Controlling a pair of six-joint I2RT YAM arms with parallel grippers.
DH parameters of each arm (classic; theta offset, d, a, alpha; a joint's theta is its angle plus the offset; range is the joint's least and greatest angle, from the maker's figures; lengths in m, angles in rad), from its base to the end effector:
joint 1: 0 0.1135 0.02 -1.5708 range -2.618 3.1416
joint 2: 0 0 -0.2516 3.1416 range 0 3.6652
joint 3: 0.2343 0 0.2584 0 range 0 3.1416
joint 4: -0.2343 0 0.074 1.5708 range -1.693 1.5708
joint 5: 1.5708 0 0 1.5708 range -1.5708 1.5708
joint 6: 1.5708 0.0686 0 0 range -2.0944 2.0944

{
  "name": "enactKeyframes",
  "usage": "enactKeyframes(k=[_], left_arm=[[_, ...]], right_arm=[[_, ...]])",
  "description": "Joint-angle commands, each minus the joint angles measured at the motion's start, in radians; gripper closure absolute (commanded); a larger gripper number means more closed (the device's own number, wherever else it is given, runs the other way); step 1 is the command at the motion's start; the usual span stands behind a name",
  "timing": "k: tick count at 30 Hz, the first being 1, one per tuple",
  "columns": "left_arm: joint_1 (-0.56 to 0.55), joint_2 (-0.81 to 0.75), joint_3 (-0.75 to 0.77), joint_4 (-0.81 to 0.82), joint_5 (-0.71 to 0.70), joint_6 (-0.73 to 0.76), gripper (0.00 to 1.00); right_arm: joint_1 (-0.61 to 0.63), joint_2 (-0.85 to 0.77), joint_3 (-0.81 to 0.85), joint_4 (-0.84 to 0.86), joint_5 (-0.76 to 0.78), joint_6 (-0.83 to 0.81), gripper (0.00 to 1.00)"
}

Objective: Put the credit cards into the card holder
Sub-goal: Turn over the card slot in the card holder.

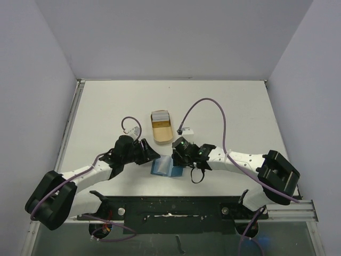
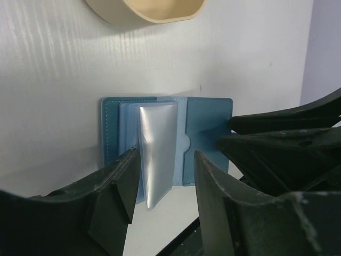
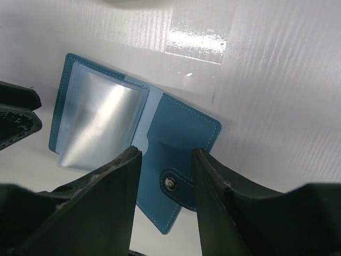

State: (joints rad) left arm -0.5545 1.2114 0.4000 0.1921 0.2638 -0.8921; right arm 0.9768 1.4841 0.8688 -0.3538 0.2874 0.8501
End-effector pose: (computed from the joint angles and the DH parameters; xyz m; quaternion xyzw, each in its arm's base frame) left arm 0.2135 -0.1533 0.1266 -0.0887 0.8788 -0.3881 0.2630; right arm 0.1937 0.2520 0.1528 -0.0175 0.9460 0.1486 0.2875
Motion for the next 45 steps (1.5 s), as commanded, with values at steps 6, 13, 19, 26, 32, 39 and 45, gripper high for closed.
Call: enactKeyframes(k=[6, 13, 19, 26, 32, 39, 45], left_arm=[[-0.002, 0.066, -0.035, 0.210, 0.063, -0.064, 0.56], [-0.009, 0.080, -0.051, 0.241, 0.061, -0.080, 0.55], [-0.023, 0.117, -0.077, 0.312, 0.072, -0.120, 0.55], [-0.039, 0.147, -0.090, 0.356, 0.069, -0.140, 0.55], [-0.053, 0.132, -0.089, 0.363, 0.070, -0.159, 0.56], [-0.061, 0.119, -0.093, 0.381, 0.080, -0.181, 0.58], [-0.077, 0.140, -0.102, 0.463, 0.099, -0.234, 0.59]], right_arm=[[0.004, 0.014, -0.014, 0.036, 0.049, 0.015, 0.57], [0.003, 0.019, -0.036, 0.057, 0.053, 0.019, 0.57], [0.002, 0.020, -0.042, 0.063, 0.051, 0.020, 0.57], [0.003, 0.020, -0.053, 0.071, 0.050, 0.021, 0.58], [0.003, 0.026, -0.076, 0.097, 0.052, 0.024, 0.58], [0.001, 0.027, -0.110, 0.154, 0.057, 0.019, 0.58], [-0.015, 0.025, -0.137, 0.199, 0.059, 0.001, 0.58]])
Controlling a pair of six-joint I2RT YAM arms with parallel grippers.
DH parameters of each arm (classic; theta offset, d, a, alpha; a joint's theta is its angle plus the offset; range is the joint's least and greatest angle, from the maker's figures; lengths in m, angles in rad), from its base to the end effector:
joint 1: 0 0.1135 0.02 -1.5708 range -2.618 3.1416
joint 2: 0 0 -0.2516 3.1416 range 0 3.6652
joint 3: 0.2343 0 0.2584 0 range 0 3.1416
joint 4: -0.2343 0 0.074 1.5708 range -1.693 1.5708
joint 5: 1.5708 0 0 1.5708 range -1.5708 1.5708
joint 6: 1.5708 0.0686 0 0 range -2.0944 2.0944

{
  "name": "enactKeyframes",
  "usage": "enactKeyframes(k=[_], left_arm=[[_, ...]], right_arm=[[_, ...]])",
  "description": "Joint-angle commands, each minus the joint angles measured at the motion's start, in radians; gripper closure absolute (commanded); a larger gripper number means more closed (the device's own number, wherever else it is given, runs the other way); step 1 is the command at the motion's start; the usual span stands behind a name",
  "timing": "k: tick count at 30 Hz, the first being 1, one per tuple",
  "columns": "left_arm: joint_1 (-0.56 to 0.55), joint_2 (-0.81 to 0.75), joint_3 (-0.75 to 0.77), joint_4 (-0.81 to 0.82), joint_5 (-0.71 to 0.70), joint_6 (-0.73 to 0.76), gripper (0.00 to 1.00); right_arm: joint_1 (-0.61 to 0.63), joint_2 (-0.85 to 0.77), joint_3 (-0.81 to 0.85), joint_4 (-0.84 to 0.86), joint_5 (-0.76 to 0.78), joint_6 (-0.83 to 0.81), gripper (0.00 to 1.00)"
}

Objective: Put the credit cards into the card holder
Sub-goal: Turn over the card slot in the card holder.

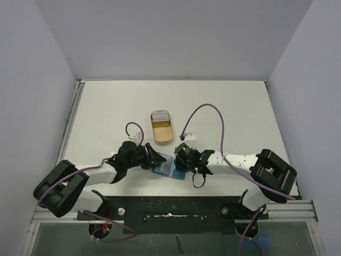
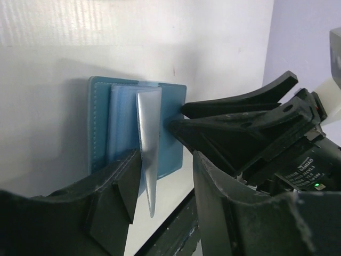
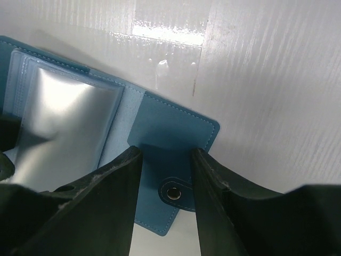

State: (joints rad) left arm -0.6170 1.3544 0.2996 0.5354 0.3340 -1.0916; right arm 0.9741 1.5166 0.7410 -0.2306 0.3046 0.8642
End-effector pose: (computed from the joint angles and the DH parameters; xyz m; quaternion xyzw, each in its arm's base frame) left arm 0.2012 -0.1703 0.1013 -0.1194 0.8486 -0.4676 0.2166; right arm 0.1870 0.2386 0.1138 -0.0099 0.9502 0.1305 0.2828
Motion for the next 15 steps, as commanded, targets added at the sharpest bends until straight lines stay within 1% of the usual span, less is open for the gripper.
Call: enactKeyframes(k=[1, 9, 15], left_arm=[[-0.018, 0.005, -0.002, 0.130, 0.031, -0.041, 0.59], [-0.048, 0.069, 0.005, 0.232, 0.042, -0.082, 0.60], [-0.065, 0.105, 0.026, 0.252, 0.031, -0.076, 0.61]], right_arm=[[-0.014, -0.010, -0.015, 0.086, 0.041, -0.019, 0.58], [-0.047, -0.040, -0.073, 0.184, 0.034, -0.072, 0.60], [-0.081, -0.074, -0.125, 0.275, 0.002, -0.117, 0.60]])
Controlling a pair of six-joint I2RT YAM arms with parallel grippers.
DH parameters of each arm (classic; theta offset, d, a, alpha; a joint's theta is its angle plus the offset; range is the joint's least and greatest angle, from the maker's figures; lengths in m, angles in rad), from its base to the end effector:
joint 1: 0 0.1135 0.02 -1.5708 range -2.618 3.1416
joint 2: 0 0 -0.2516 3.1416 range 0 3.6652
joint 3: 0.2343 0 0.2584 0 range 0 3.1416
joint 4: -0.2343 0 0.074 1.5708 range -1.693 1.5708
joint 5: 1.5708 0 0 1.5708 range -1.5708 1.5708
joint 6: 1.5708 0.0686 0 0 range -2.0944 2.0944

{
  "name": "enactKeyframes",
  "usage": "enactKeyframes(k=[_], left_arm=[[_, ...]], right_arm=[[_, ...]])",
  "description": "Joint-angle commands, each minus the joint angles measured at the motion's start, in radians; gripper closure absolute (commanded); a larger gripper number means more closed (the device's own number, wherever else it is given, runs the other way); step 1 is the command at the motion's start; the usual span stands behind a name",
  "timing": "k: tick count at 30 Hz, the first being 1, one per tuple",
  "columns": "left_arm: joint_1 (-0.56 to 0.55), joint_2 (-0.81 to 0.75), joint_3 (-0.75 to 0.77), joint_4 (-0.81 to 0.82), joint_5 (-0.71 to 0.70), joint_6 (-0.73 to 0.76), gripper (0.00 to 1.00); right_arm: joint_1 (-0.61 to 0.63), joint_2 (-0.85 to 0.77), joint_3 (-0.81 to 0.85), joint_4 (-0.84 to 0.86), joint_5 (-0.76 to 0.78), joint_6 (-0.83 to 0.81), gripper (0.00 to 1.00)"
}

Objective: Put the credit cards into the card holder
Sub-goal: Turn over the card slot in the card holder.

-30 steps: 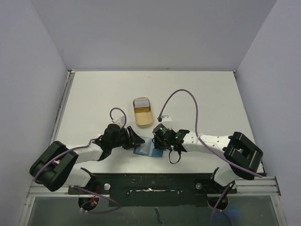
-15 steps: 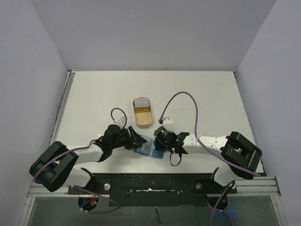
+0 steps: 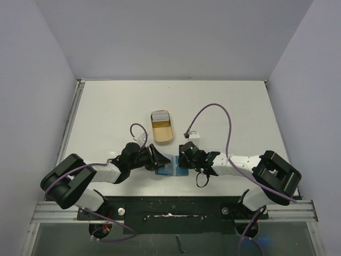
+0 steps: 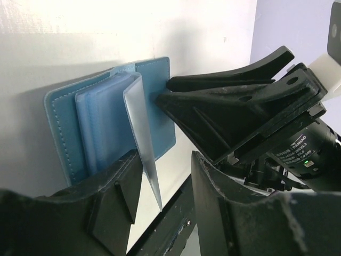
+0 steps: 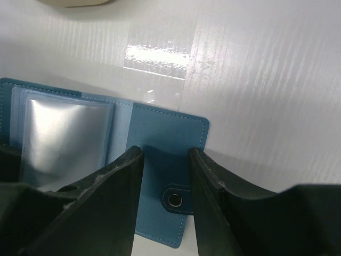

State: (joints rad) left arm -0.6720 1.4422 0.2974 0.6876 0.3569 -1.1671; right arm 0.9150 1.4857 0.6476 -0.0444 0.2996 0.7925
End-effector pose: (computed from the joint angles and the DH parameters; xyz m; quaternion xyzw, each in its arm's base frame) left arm 0.1966 -0.1870 0.0979 -0.1138 0.8330 -0.5050 0.1954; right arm 0.1990 0.2254 0.1097 -0.0067 0.9322 0.1591 0.3251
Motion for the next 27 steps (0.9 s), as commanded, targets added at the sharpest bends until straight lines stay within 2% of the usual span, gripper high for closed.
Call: enactKeyframes(k=[1, 17, 27], left_arm=[[-0.012, 0.023, 0.032, 0.105, 0.008, 0.001, 0.61], [-0.026, 0.048, 0.117, 0.107, 0.011, 0.041, 0.59], [-0.036, 0.110, 0.162, 0.127, 0.014, 0.041, 0.59]], right_arm=[[-0.027, -0.050, -0.037, 0.095, 0.005, -0.049, 0.60], [-0.050, -0.074, -0.066, 0.120, -0.026, -0.059, 0.57], [-0.051, -0.183, -0.079, 0.058, 0.002, -0.044, 0.50]])
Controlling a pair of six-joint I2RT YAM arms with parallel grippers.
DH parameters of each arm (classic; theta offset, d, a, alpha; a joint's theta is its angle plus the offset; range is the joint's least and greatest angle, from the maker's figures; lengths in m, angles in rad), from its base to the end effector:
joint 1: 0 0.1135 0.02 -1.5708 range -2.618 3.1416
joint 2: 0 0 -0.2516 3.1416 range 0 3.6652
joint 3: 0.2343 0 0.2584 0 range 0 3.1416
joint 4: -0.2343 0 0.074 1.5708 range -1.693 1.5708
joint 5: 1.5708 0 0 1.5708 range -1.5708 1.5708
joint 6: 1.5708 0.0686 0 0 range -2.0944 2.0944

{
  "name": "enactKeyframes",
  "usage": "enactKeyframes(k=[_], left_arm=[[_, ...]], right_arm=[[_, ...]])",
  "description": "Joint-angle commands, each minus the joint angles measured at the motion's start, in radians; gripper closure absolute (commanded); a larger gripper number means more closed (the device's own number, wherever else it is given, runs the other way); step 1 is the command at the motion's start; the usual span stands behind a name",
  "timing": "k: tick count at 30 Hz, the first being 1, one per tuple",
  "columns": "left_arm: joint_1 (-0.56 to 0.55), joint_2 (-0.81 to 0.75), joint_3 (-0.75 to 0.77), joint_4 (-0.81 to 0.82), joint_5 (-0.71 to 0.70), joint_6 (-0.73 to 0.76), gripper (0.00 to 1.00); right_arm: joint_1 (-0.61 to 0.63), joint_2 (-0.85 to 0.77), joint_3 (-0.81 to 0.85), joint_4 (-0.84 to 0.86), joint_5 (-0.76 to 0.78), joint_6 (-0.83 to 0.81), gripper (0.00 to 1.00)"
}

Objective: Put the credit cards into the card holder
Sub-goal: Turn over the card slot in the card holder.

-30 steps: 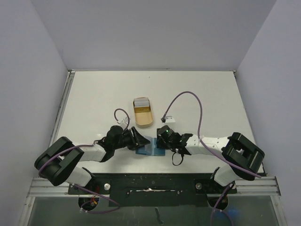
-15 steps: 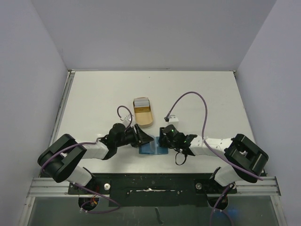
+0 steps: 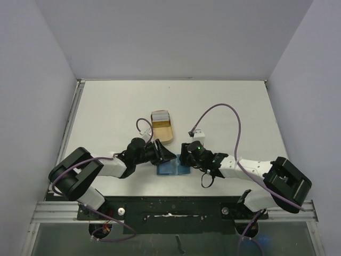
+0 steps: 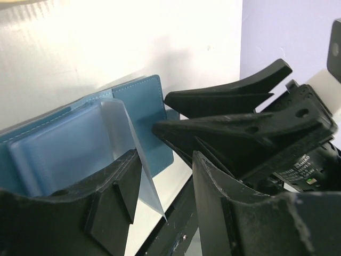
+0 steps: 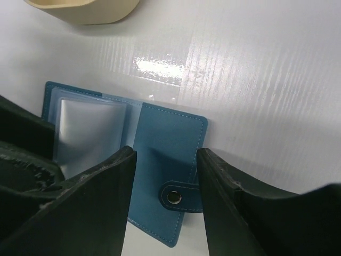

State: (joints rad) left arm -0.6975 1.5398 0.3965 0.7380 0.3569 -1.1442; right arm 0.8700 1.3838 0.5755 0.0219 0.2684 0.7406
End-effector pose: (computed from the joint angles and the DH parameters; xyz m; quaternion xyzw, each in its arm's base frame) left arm 0.2131 -0.2098 0.1066 -0.0867 0.8229 -0.5209 0.2097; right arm 0.2004 0.2093 0.1212 -0.0082 0.9172 0.1874 0.3516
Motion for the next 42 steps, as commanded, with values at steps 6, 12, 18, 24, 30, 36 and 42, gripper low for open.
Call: enactKeyframes(k=[6, 12, 18, 24, 30, 36, 42], left_arm=[[-0.021, 0.043, 0.111, 0.069, 0.017, 0.020, 0.59], [-0.040, 0.076, 0.150, 0.062, 0.016, 0.026, 0.59], [-0.052, 0.137, 0.183, 0.067, 0.012, 0.032, 0.59], [-0.056, 0.180, 0.218, 0.069, 0.013, 0.038, 0.59], [-0.055, 0.177, 0.236, 0.043, 0.010, 0.051, 0.59], [-0.042, 0.108, 0.257, -0.080, -0.015, 0.099, 0.59], [-0.001, 0.006, 0.243, -0.235, -0.054, 0.124, 0.58]], right_arm=[[-0.005, -0.182, -0.030, -0.067, 0.042, 0.025, 0.48], [0.004, -0.287, -0.046, -0.118, 0.047, 0.056, 0.47], [0.029, -0.363, -0.036, -0.122, 0.031, 0.082, 0.53], [0.064, -0.337, -0.031, -0.070, 0.018, 0.091, 0.55], [0.102, -0.238, 0.001, -0.065, 0.035, 0.101, 0.56], [0.112, -0.140, 0.031, -0.105, 0.077, 0.110, 0.57], [0.114, -0.081, 0.044, -0.156, 0.129, 0.127, 0.62]])
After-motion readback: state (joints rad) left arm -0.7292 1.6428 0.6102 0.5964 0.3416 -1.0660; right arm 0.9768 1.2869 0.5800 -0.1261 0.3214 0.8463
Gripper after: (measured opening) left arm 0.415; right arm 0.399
